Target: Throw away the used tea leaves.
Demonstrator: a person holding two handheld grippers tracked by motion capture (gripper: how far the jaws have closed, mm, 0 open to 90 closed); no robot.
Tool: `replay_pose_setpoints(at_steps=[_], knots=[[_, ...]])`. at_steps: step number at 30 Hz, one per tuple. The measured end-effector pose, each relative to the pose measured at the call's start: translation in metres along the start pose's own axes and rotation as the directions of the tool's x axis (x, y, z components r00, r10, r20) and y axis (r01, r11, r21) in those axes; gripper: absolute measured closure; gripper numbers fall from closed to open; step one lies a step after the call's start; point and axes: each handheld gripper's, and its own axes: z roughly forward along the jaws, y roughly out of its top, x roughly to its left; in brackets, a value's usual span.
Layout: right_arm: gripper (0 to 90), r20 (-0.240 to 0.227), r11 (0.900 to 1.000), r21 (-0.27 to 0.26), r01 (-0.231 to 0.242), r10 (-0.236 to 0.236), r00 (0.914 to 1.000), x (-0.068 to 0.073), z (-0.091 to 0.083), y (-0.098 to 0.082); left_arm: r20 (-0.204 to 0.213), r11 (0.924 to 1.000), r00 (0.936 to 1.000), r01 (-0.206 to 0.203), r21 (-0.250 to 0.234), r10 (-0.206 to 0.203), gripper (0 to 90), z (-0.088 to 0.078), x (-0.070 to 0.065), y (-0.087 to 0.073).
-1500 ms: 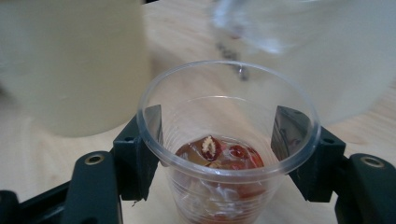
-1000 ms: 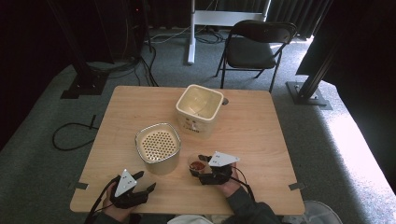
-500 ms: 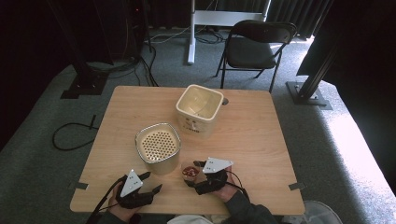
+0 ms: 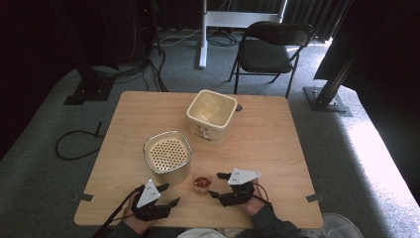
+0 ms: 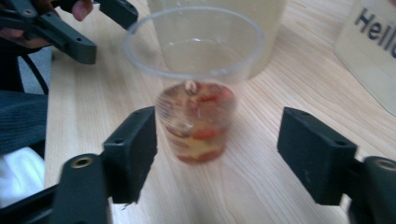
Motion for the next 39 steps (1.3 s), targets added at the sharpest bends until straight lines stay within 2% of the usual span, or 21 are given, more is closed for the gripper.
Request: replay_pose_setpoints(at_steps=[5,9,13,20,26,33,39], knots=[[45.6,0.039,1.0,0.003,-0.009,0.009,0.9992,-0.006,-0.002,-0.002,0.023,1.0,0.9997,-0.007,-0.001,0.007,37.4,0.007,-0.002,0.004],[50.6,0.07,1.0,0.019,-0.018,0.017,0.9974,-0.008,0.003,0.0,0.042,0.9998,0.999,-0.016,-0.008,0.016,37.1,0.014,-0.004,0.008],[50.9,0.078,0.999,0.03,-0.038,0.035,0.9963,-0.011,0.01,0.001,0.056,0.9995,0.998,-0.032,0.009,0.031,35.5,0.021,-0.008,0.011],[50.2,0.069,0.998,0.04,-0.047,0.045,0.9966,-0.012,0.018,0.003,0.052,0.9991,0.9977,-0.042,-0.005,0.042,33.4,0.028,-0.01,0.015],[50.3,0.074,0.997,0.047,-0.058,0.054,0.9958,-0.015,0.022,0.003,0.057,0.999,0.9983,-0.012,-0.042,0.014,31.7,0.03,-0.009,0.017],[52.7,0.092,0.996,0.062,-0.069,0.063,0.9938,-0.016,0.031,0.005,0.052,0.998,0.9986,-0.002,-0.063,0.006,31.1,0.039,-0.01,0.02],[53.0,0.049,0.996,0.062,-0.064,0.061,0.9969,-0.014,0.035,0.007,0.064,0.9972,0.998,0.004,-0.075,0.001,28.3,0.048,-0.01,0.021]])
